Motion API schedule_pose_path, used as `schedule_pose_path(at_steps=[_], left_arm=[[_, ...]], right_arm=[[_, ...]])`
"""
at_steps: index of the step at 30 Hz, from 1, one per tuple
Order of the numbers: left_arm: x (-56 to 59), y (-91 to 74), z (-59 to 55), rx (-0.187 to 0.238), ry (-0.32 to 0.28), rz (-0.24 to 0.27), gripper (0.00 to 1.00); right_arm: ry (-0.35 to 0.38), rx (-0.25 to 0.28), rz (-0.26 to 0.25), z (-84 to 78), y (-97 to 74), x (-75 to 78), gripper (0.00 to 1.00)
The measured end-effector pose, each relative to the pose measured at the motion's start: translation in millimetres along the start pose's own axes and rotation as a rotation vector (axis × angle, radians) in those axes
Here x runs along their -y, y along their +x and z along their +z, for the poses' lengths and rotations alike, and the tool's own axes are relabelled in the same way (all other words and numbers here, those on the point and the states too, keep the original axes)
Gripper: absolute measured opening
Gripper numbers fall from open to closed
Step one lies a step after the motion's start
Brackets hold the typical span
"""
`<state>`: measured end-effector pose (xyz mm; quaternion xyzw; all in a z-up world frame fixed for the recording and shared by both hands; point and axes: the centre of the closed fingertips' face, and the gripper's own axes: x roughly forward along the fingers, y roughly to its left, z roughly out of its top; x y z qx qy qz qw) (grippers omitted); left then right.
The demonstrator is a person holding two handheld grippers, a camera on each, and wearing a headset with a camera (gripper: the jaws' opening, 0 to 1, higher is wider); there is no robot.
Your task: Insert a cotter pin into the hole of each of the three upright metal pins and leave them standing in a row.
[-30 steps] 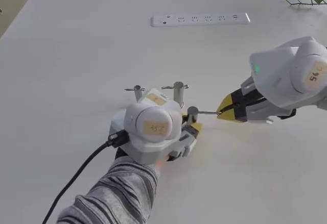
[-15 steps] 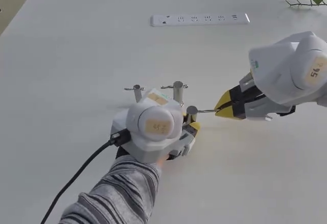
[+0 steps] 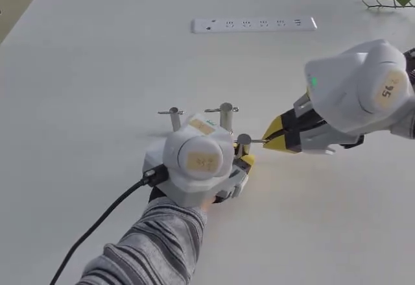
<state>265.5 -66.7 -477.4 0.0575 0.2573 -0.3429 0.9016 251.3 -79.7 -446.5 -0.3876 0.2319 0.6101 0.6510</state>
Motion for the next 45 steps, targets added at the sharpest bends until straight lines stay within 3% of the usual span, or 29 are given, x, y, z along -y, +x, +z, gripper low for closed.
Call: schedule_pose_path(at_steps=[19,21,23,28,33,45], left_arm=[[-0.7,1.6,-2.6,0.013,-0.105,0.019,0.11],[-0.8,1.8,-2.6,0.013,-0.115,0.019,0.11],[-1.2,1.9,-2.8,0.014,-0.132,0.017,0.11],[-1.0,1.7,-3.0,0.013,-0.130,0.015,0.11],[-1.1,1.9,-3.2,0.011,-0.129,0.014,0.11],[-1.1,1.6,-4.1,0.007,-0.127,0.016,0.11]], right_arm=[[0.027,0.030,-0.027,9.4,8.1,1.6,0.00],[-0.014,0.049,-0.035,12.4,7.8,3.1,0.00],[-0.001,0.048,-0.032,13.1,5.4,2.6,0.00],[0.051,0.052,-0.047,8.3,-0.4,7.7,0.03],[0.076,0.066,-0.041,13.5,-6.2,4.2,0.02],[0.066,0.062,-0.034,19.1,-2.1,-0.5,0.00]])
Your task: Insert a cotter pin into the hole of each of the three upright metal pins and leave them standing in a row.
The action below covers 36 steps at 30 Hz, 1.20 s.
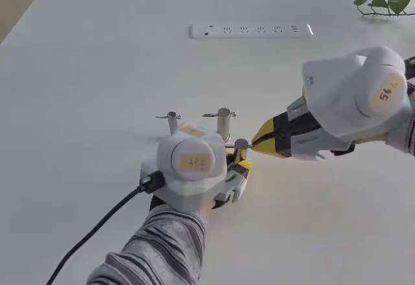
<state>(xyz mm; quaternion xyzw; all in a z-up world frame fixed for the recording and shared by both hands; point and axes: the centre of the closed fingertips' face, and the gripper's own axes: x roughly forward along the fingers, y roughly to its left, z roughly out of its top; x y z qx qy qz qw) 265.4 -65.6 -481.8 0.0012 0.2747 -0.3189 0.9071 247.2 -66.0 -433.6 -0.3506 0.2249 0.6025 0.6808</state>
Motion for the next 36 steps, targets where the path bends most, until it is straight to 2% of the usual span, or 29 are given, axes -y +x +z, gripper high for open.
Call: schedule_pose_path(at_steps=[8,11,14,17,27,36], left_arm=[[-0.4,-0.5,-1.4,-0.012,-0.005,0.005,0.12],[-1.9,-1.7,-4.2,-0.028,0.004,0.013,0.19],[-3.6,-5.3,-8.1,-0.042,0.029,0.017,0.25],[-6.5,-10.3,-10.2,-0.047,0.033,0.018,0.29],[-9.0,-24.7,-5.4,-0.027,0.046,-0.005,0.40],[-12.4,-38.3,-3.6,-0.016,0.041,-0.009,0.49]], right_arm=[[0.014,0.013,-0.002,2.3,1.8,-0.3,0.00],[0.039,0.021,-0.002,3.5,2.8,-0.8,0.00],[0.068,0.031,-0.003,4.7,4.6,-0.6,0.11],[0.109,0.044,0.001,4.8,9.5,1.0,0.15],[0.230,0.075,0.002,7.1,26.3,6.2,0.15],[0.255,0.062,0.016,6.4,31.6,3.1,0.10]])
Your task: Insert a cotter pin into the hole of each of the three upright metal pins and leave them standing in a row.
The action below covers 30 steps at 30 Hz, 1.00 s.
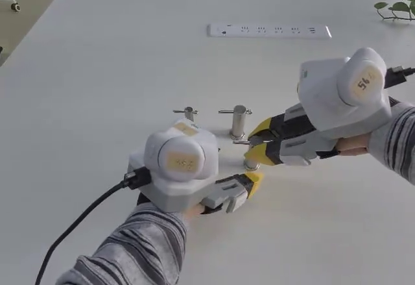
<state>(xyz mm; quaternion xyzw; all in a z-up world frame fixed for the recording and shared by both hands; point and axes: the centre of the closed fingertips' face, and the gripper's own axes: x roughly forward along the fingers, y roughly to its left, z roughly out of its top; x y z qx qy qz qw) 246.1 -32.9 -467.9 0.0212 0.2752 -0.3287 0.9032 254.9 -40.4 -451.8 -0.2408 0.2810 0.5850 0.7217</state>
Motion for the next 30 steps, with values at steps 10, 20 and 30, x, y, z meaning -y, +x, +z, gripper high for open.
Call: schedule_pose_path(at_steps=[10,20,30], left_arm=[[-4.9,-21.9,7.6,0.016,0.000,0.001,0.58],[-12.2,-43.2,13.9,0.047,0.011,0.011,0.71],[-19.1,-54.0,17.7,0.060,-0.009,0.029,0.82]], right_arm=[[0.030,-0.010,0.014,-0.1,0.3,-1.7,0.09],[0.011,-0.026,0.020,-3.5,-5.0,5.1,0.08],[-0.010,-0.050,0.005,-10.3,-18.3,25.0,0.08]])
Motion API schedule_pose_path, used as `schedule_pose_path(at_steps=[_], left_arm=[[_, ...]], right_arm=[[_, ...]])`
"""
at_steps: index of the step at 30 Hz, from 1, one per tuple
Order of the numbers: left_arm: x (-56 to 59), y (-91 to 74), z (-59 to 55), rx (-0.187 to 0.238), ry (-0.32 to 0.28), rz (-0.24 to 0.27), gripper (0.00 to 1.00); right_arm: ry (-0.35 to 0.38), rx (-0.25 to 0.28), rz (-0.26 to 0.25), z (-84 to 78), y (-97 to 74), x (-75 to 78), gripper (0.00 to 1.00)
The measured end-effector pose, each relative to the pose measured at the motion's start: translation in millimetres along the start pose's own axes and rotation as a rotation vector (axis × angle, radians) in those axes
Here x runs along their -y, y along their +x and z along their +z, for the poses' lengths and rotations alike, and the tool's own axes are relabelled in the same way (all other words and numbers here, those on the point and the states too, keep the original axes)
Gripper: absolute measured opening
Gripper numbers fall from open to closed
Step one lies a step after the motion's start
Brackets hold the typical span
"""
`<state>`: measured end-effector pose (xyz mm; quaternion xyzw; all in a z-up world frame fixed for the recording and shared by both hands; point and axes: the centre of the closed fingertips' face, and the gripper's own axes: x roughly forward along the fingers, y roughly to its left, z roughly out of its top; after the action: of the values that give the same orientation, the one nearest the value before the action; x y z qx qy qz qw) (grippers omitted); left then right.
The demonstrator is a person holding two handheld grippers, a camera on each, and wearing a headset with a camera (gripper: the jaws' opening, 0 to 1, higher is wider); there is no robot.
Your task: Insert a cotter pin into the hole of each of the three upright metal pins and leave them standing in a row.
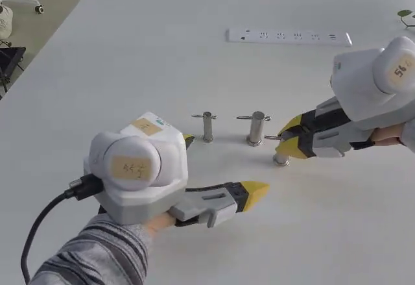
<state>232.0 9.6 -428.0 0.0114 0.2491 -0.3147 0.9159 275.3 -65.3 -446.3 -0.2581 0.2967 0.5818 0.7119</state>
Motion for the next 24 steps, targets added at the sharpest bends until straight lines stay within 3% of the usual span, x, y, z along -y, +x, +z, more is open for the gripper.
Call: schedule_pose_path(at_steps=[5,14,24], left_arm=[[-7.5,-3.7,-2.8,-0.011,-0.004,0.021,0.84],[-15.8,-9.9,4.5,0.019,0.002,0.046,0.86],[-23.8,-12.4,6.8,0.027,-0.009,0.068,0.89]], right_arm=[[-0.005,-0.015,-0.012,-5.9,-4.5,9.4,0.08],[0.004,-0.022,-0.031,-12.3,-10.4,24.4,0.08],[0.005,-0.019,-0.040,-10.0,-10.6,33.3,0.08]])
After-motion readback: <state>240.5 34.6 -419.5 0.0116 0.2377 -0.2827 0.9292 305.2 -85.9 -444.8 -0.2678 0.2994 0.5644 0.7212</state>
